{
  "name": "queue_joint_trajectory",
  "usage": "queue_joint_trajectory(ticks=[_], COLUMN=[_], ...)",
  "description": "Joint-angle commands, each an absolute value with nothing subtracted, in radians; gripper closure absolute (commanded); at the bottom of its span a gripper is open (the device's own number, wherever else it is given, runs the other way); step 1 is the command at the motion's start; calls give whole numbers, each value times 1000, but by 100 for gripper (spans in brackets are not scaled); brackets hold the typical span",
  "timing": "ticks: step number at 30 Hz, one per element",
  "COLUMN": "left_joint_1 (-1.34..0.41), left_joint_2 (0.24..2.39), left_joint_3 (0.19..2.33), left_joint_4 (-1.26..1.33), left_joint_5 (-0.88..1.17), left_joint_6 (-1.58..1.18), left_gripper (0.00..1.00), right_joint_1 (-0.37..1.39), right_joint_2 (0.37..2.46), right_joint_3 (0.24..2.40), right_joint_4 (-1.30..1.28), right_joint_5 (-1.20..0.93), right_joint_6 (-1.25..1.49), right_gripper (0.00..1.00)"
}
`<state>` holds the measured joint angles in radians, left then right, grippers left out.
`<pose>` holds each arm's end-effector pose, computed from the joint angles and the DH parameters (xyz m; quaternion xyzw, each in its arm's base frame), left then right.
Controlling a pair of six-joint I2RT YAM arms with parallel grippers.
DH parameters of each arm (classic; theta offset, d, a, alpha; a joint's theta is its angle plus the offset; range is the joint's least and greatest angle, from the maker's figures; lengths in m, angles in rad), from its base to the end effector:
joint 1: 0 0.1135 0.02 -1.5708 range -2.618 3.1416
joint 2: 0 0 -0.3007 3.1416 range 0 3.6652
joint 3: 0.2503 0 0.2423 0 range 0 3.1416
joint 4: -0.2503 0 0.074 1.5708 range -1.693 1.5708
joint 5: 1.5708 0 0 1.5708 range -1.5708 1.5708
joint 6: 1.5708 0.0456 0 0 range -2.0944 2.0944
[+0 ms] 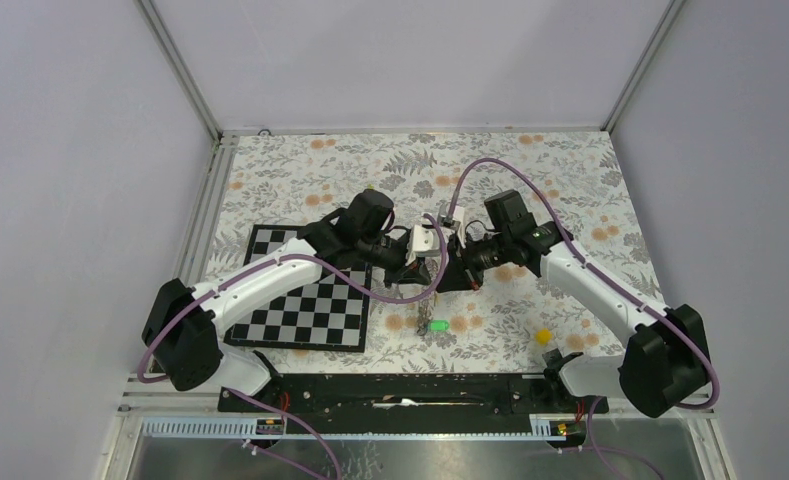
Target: Put the keys on the keyring
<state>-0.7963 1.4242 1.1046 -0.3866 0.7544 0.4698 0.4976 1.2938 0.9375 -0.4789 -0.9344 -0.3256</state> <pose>0.1870 -0.2358 0.3246 0.6238 0.5893 -0.3933 0.3300 0.1991 0.1499 0.3021 -0.4817 0.6988 0.4463 0.2837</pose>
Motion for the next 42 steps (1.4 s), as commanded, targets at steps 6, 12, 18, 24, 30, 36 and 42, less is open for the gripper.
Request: queue_joint_trajectory(ticks=[6,12,18,24,30,36,42], left_joint_1=[-799,-803,-810,-811,-813,-816,-827], left_joint_2=[1393,1391,1390,1386,1379,1376,1382], left_joint_3=[1121,1116,1114,1110,1101,1101,1105], left_joint_4=[-313,-317,-322,-322,-322,-322,-333], left_joint_5=[769,764,754,752,742,744,735], left_joint_6=[473,477,482,483,485,485,494], left_gripper=[100,100,100,100,100,100,100], right_joint_1=[506,506,503,489,469,461,460], right_joint_2=[1311,1298,1288,1297,1283,1291,1296], right_joint_3=[984,988,986,985,983,980,986], right_joint_4=[-459,-459,-458,-457,-453,-454,-447], right_joint_5=[-943,-944,-940,-949,-968,-969,-981], right_joint_6=[-291,-291,-294,-291,-292,-285,-278], right_gripper=[100,100,100,100,100,100,100])
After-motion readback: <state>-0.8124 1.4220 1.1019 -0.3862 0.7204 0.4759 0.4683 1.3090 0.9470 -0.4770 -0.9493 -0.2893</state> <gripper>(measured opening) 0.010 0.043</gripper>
